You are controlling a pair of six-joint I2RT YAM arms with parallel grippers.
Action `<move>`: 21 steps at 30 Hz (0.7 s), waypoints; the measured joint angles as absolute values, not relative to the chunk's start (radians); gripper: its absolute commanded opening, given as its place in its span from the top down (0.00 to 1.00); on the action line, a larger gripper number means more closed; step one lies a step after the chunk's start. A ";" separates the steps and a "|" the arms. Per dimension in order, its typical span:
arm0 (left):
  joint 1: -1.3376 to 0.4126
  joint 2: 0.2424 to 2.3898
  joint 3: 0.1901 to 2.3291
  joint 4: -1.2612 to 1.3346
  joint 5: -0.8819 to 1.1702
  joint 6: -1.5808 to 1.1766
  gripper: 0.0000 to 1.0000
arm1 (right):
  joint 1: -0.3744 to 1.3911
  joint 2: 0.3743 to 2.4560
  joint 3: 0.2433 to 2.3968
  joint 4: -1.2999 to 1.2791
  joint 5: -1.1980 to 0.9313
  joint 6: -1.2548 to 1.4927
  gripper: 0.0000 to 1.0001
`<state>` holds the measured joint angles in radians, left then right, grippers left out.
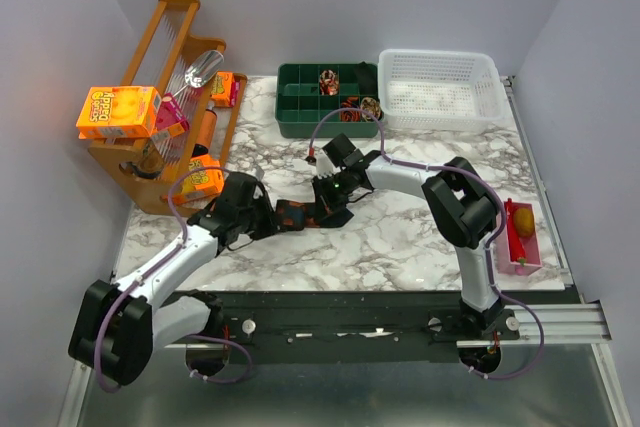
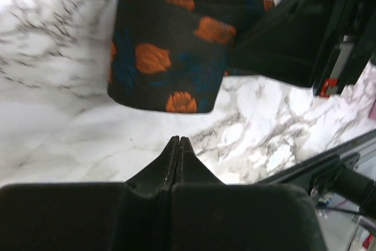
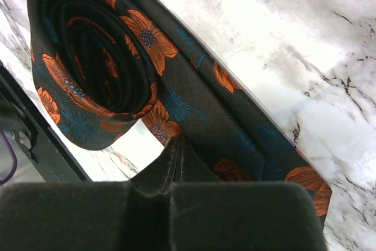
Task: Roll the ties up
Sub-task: Roll the tie at the center of the board.
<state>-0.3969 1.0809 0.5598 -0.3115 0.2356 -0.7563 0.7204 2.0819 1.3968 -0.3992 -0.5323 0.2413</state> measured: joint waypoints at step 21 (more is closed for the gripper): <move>-0.591 1.330 0.598 -0.233 0.044 -0.798 1.00 | 0.720 2.082 1.392 -0.404 -0.537 0.241 1.00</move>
